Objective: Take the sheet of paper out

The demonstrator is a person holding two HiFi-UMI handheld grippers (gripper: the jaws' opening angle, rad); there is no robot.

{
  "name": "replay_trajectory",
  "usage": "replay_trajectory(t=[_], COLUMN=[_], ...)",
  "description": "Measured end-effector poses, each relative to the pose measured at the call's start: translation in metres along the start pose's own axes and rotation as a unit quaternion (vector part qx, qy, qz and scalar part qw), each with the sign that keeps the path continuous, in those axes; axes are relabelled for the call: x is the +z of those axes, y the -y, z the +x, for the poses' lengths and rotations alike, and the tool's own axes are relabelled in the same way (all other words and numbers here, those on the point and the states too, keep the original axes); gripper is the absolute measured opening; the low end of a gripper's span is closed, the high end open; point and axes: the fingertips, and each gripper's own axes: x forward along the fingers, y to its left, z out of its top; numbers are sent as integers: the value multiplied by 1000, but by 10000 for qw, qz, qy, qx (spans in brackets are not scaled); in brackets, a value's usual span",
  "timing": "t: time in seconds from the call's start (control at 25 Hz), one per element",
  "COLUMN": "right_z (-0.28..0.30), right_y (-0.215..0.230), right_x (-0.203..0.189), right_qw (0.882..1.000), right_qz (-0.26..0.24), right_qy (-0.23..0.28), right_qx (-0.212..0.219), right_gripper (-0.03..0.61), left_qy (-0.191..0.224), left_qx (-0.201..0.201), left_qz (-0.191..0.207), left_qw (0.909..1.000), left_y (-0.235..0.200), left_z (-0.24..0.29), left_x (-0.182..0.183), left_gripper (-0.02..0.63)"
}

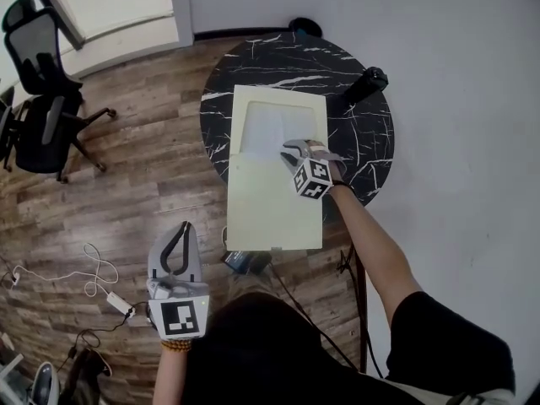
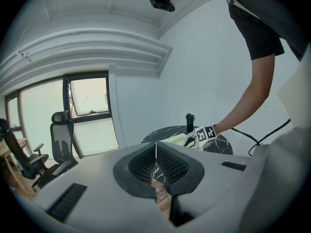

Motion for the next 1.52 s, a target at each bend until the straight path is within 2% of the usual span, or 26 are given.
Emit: replay_trajectory(t=[0.2, 0.6, 1.12, 1.32, 1.52], right_z=[35, 67, 74, 74, 74], right_y=[-15, -28, -40, -42, -42], right_x=[-21, -42, -42, -41, -42], right_qw=[9983, 9925, 9802, 9776, 9783], right_qz=[-75, 93, -409, -295, -252], right_qy=[-348, -689, -908, -1018, -1139], right_qx=[453, 1007, 1712, 1819, 1713], right_gripper=[86, 87, 46, 29, 14], left_qy=[-109, -221, -309, -247, -287], left_qx=[84, 139, 178, 134, 192], left_qz=[-24, -82, -173, -184, -237], left_qw=[9999, 9996, 9992, 9994, 9991], left_y=[-5, -2, -2, -1, -4], left_z=[6, 11, 11, 11, 9], left_x=[-5, -13, -22, -19, -23], left_gripper=[8, 8, 8, 8, 8])
